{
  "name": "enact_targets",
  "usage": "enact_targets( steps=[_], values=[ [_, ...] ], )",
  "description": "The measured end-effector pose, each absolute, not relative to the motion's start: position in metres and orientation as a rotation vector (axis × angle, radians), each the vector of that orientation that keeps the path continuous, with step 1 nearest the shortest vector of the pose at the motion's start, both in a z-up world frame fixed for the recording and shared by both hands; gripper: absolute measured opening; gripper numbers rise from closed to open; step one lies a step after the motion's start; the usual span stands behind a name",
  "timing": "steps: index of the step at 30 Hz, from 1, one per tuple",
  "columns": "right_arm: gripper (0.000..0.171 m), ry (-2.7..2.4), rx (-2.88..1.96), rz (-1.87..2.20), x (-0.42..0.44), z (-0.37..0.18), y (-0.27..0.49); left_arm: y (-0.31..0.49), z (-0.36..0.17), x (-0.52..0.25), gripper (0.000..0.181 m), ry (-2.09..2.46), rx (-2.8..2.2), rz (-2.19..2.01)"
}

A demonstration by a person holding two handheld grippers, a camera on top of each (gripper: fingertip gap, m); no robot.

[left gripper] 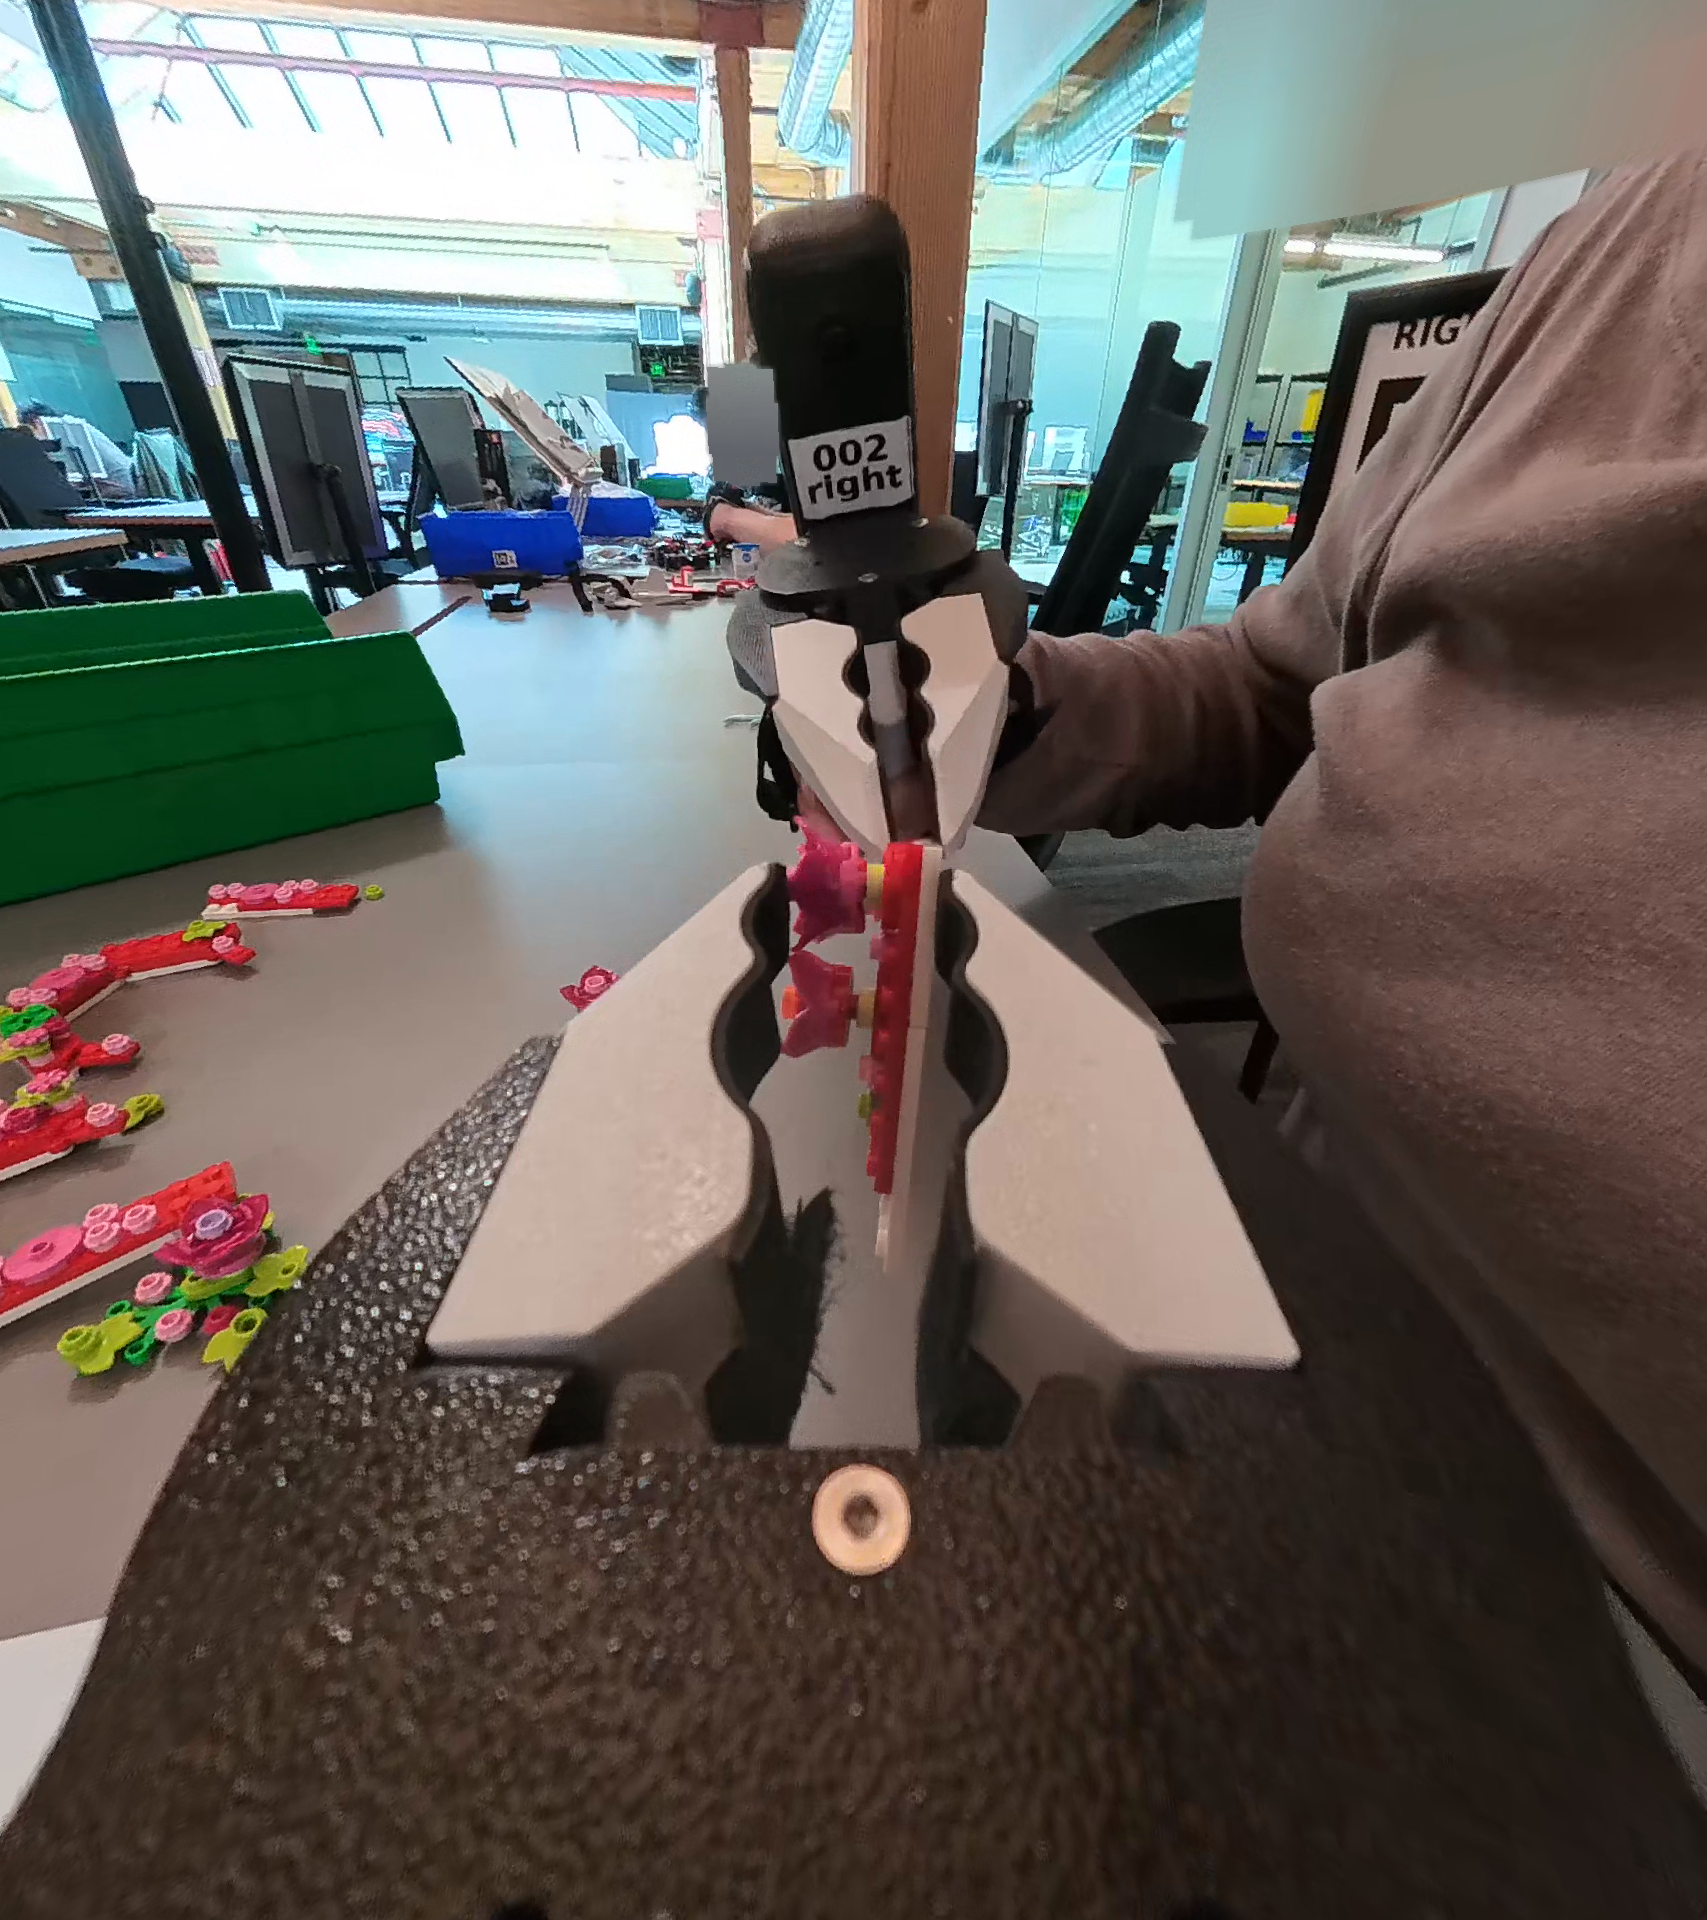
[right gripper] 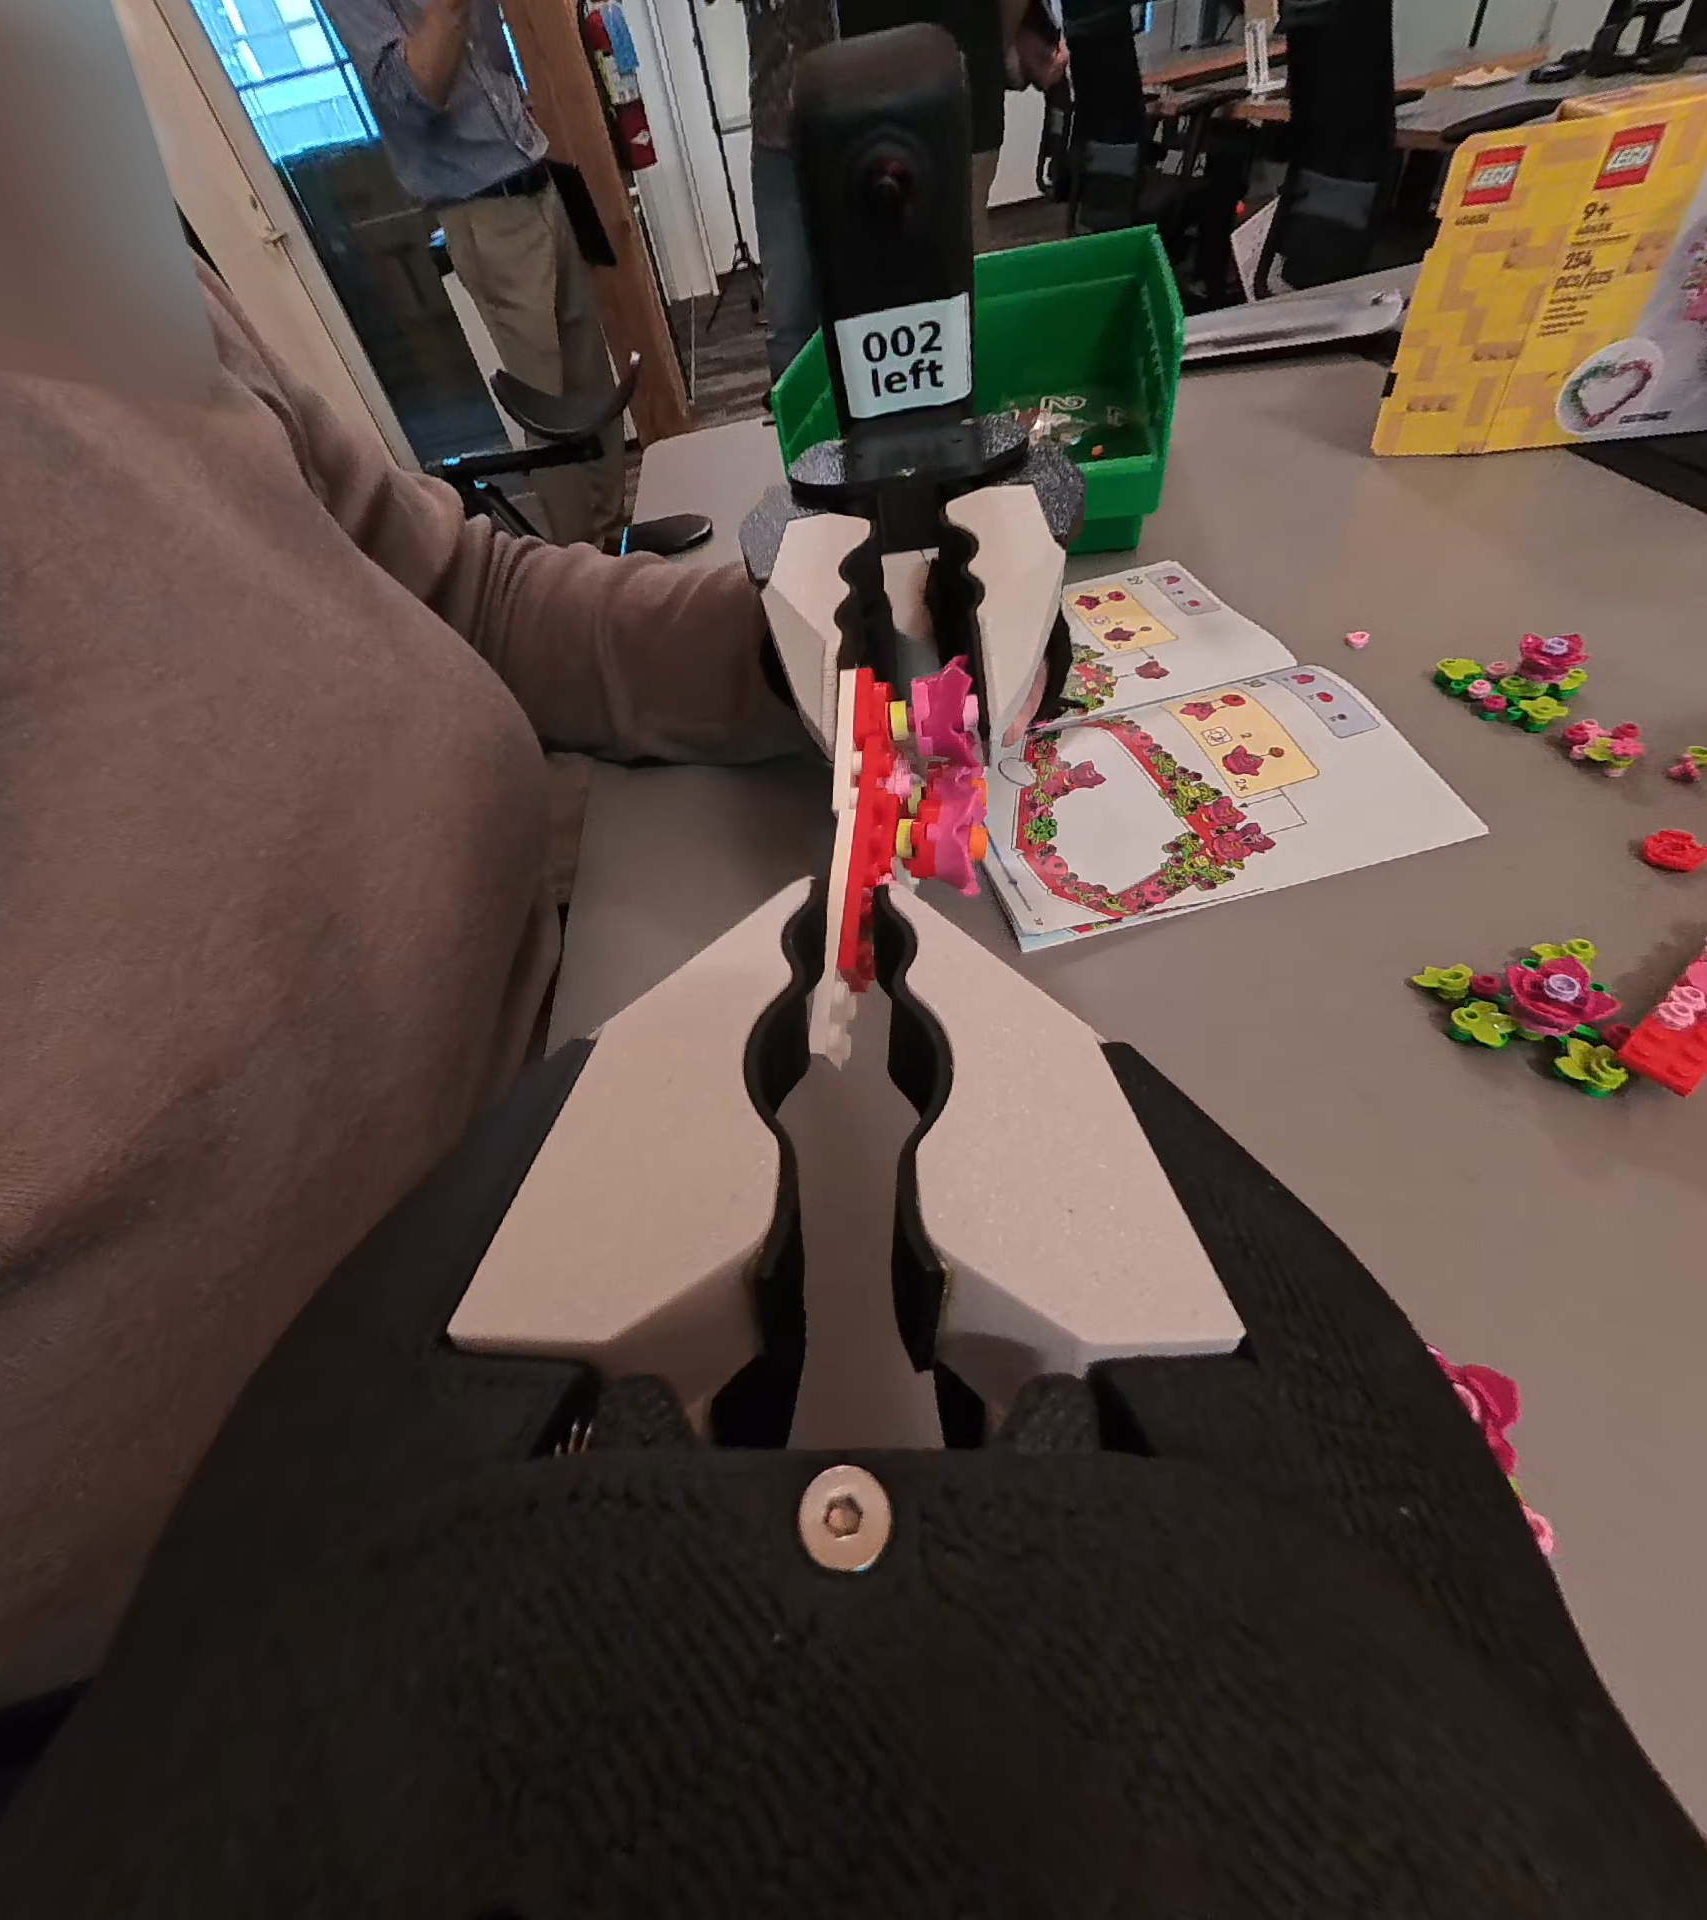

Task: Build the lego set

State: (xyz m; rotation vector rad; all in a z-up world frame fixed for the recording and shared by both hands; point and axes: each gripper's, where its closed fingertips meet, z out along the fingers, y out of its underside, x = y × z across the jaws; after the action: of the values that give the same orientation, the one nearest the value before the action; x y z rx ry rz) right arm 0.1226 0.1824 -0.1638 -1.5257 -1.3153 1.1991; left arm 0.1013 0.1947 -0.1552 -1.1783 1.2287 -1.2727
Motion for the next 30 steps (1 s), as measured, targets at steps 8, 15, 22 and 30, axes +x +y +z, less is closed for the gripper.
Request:
enact_targets(
  steps=[8, 15, 22, 30],
  values=[
    [0.007, -1.503, -1.533, 1.102, 0.122, -0.176, 0.175, 0.190, -0.161, 0.102, 0.026, 1.306, -1.169, -1.231],
    [0.007, -1.631, -1.541, 0.969, 0.123, -0.190, 0.175, 0.190, -0.173, 0.103, 0.026, 1.358, -1.234, -1.229],
    [0.007, -1.573, -1.713, 1.019, 0.125, -0.224, 0.183, 0.199, -0.209, 0.106, 0.026, 1.392, -1.525, -1.238],
    [0.007, -1.569, -1.817, 0.970, 0.130, -0.244, 0.186, 0.204, -0.220, 0.102, 0.026, 1.374, -1.660, -1.249]
  ],
)
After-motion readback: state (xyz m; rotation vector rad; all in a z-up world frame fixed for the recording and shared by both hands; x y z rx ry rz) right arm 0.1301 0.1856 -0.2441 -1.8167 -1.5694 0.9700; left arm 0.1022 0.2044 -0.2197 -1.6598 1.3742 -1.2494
